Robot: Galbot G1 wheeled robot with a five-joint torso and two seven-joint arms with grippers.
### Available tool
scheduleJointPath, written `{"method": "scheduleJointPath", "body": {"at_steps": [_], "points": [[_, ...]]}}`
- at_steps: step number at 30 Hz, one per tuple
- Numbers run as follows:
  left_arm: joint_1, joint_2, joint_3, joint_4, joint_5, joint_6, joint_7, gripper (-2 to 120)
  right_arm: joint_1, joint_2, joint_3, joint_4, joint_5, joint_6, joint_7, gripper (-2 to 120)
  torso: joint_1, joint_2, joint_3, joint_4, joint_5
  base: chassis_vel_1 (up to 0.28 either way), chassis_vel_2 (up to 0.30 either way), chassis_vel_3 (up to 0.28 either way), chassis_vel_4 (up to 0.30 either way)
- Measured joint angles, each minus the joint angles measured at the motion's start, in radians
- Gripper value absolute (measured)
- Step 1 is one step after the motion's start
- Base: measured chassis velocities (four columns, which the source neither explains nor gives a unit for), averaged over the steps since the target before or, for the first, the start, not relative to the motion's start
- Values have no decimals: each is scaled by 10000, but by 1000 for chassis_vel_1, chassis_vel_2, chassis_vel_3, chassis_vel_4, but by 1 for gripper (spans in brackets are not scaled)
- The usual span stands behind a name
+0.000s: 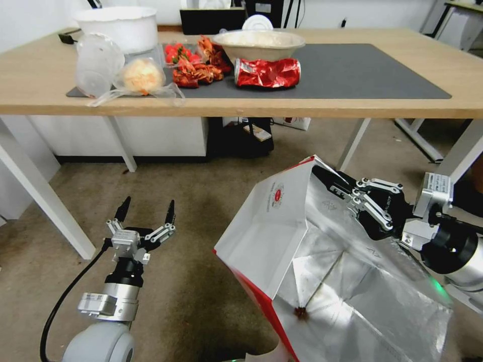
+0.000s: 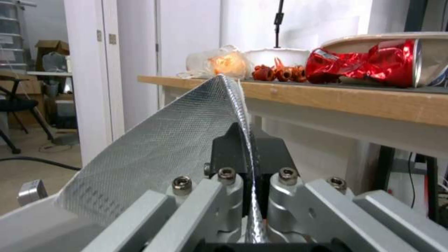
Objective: Pick up the food delivery bag from the floor and place it on the table.
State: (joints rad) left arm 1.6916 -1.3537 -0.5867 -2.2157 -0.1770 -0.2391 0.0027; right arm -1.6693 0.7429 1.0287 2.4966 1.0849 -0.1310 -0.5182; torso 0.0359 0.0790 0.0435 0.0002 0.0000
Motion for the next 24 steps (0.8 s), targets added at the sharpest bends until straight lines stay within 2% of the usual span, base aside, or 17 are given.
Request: {"method": "scheduleJointPath", "body": {"at_steps": [9,11,13,24], "points": [[7,-15,18,-82,-1,24,-41,100,-36,17,51,26,5,3,-76,0,50,409,360,0,1,0,0,0,0],[8,-14,18,-86,-1,27,-44,100,-36,17,52,26,11,4,-84,0,51,424,374,0,1,0,0,0,0],[18,-11,8,-120,-1,40,-64,100,-23,14,56,30,69,40,-194,0,75,579,505,0,1,0,0,0,0],[65,-19,5,-192,-1,77,-81,100,-37,9,120,34,164,46,-281,0,163,999,836,0,0,0,0,0,0]]}}
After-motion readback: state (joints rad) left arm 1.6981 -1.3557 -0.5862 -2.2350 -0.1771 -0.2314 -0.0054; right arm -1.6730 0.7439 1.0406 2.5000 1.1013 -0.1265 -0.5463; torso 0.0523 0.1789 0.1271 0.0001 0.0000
